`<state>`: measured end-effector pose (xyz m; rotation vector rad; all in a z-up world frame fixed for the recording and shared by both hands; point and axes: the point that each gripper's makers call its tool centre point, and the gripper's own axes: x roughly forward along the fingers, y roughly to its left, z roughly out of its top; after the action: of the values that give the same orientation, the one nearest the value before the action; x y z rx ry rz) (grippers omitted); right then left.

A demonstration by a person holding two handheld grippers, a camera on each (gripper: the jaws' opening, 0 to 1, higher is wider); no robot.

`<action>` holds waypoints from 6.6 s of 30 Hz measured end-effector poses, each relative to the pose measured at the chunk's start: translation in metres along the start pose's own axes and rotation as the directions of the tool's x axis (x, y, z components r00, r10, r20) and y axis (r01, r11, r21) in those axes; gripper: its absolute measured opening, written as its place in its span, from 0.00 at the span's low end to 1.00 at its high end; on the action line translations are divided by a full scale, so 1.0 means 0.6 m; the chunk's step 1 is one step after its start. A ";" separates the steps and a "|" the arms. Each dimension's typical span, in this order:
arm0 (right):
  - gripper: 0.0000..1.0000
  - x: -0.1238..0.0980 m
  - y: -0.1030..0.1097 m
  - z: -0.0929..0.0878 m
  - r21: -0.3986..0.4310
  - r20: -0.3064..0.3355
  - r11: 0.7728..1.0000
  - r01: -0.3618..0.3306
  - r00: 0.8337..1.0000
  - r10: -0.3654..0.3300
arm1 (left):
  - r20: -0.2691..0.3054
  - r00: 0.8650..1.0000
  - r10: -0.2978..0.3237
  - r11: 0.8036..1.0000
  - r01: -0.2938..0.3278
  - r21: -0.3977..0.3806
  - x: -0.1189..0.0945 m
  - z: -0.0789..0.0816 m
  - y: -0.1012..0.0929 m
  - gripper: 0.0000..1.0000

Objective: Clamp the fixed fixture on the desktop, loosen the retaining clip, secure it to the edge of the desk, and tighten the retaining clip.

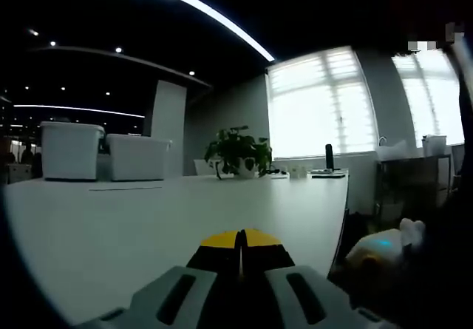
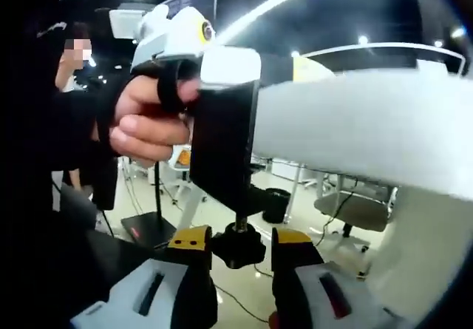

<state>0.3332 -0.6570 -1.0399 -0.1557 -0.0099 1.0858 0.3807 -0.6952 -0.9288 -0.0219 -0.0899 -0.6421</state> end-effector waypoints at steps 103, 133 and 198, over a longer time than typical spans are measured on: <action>0.38 -0.005 -0.009 -0.023 0.152 -0.199 0.807 0.570 0.818 -0.540 | 0.021 1.000 -0.019 1.000 0.018 0.022 -0.009 0.011 -0.011 0.01; 0.25 0.012 -0.017 -0.035 0.145 -0.178 0.910 0.388 0.915 -0.362 | 0.017 1.000 -0.019 1.000 0.019 0.019 -0.006 0.008 -0.006 0.01; 0.24 -0.003 -0.017 -0.018 0.113 -0.190 0.827 0.551 0.829 -0.526 | 0.018 1.000 -0.019 1.000 0.019 0.019 -0.008 0.010 -0.007 0.01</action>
<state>0.3421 -0.6645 -1.0490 -0.0782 0.1644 0.4962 0.3739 -0.6951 -0.9236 -0.0088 -0.1133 -0.6602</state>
